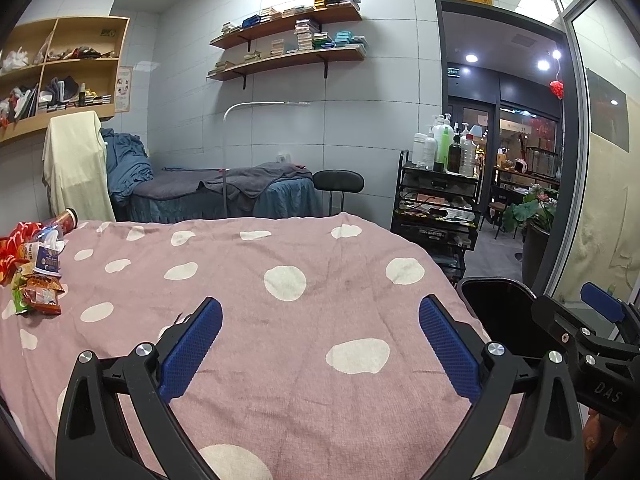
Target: Collect trash
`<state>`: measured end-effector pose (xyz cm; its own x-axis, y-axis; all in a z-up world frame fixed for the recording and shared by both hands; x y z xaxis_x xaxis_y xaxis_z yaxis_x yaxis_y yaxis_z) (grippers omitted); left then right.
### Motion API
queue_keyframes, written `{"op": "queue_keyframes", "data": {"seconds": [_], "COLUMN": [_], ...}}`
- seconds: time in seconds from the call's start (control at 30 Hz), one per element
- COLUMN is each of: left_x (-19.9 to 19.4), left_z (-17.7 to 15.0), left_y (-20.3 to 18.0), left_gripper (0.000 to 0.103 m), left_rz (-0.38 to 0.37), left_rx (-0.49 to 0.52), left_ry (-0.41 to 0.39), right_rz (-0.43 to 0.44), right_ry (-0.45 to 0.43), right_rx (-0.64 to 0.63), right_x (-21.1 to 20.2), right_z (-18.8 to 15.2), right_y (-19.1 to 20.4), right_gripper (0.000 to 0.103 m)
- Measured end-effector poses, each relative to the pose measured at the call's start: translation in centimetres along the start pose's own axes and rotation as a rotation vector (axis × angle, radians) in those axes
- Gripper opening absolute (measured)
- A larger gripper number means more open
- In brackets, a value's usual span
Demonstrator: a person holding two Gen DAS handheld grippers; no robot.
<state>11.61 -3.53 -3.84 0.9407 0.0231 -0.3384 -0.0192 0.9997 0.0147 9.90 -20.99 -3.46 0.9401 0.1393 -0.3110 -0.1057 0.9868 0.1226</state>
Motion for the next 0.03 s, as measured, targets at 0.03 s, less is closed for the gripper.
{"op": "queue_keyframes", "data": {"seconds": [0.03], "left_x": [-0.01], "left_z": [0.0], "left_y": [0.0], "left_gripper": [0.098], "left_rz": [0.0], "left_rx": [-0.001], "left_ry": [0.0], "right_rz": [0.0], "right_ry": [0.0], "right_rx": [0.001], "right_x": [0.02], "right_z": [0.09], "right_y": [-0.1], "right_gripper": [0.098]}}
Point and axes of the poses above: each gripper's, at about its wrist camera, not at the fingertips, and x roughly the way its jaws point, y to its left, z to its top, the point moved 7 cm from there along x, roughly the way its jaws point, and after that the axes turned 6 degrees about z, right-handed, at the moved point
